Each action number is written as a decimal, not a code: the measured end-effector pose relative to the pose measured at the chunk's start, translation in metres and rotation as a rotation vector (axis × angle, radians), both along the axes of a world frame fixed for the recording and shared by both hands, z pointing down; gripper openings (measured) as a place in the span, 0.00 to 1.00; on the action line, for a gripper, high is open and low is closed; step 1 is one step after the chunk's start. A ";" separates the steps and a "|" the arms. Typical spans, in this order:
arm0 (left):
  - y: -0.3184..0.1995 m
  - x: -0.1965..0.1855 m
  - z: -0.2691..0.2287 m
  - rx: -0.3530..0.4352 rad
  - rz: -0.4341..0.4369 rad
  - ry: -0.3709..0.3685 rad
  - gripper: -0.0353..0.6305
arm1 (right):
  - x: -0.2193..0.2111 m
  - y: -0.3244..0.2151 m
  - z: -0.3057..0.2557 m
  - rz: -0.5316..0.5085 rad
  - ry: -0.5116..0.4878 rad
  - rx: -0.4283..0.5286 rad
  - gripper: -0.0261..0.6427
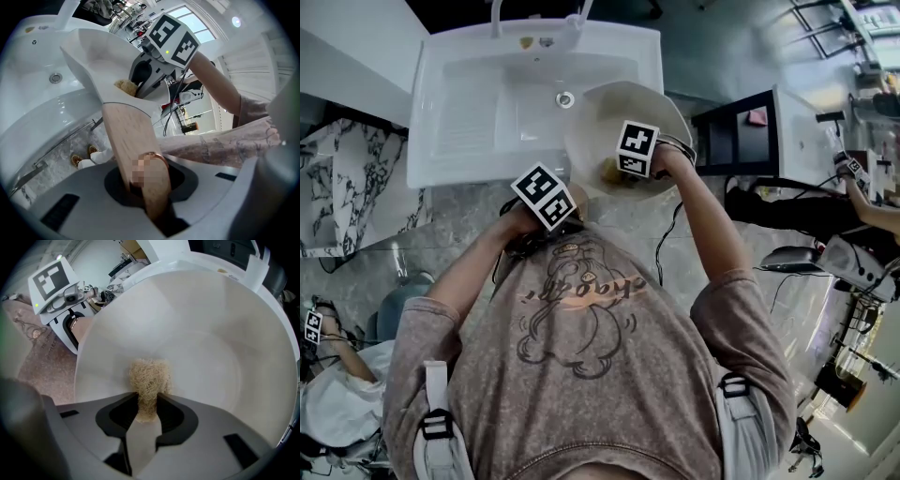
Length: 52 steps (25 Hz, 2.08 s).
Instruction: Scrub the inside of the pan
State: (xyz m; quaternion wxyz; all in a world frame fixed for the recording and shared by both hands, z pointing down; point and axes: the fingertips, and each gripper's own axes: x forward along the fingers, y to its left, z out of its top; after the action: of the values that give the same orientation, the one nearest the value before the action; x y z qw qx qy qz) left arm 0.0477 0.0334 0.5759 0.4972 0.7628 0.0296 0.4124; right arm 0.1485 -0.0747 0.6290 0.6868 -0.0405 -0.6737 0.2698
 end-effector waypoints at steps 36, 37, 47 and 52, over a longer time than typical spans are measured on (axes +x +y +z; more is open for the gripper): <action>0.001 0.002 0.000 -0.003 -0.015 0.000 0.16 | -0.075 -0.075 0.013 0.230 -0.171 0.290 0.24; 0.001 0.002 0.000 -0.003 -0.016 0.000 0.16 | -0.075 -0.077 0.013 0.236 -0.173 0.298 0.24; 0.001 0.002 0.001 -0.002 -0.025 -0.002 0.16 | -0.068 -0.099 0.015 0.305 -0.191 0.407 0.24; 0.000 0.003 0.002 -0.003 -0.030 -0.003 0.16 | -0.059 -0.109 0.017 0.313 -0.176 0.442 0.24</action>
State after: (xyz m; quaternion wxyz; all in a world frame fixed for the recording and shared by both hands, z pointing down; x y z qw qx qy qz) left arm 0.0503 0.0334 0.5781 0.5047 0.7617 0.0182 0.4059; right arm 0.0897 -0.1834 0.6460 0.5678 0.1913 -0.7714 0.2145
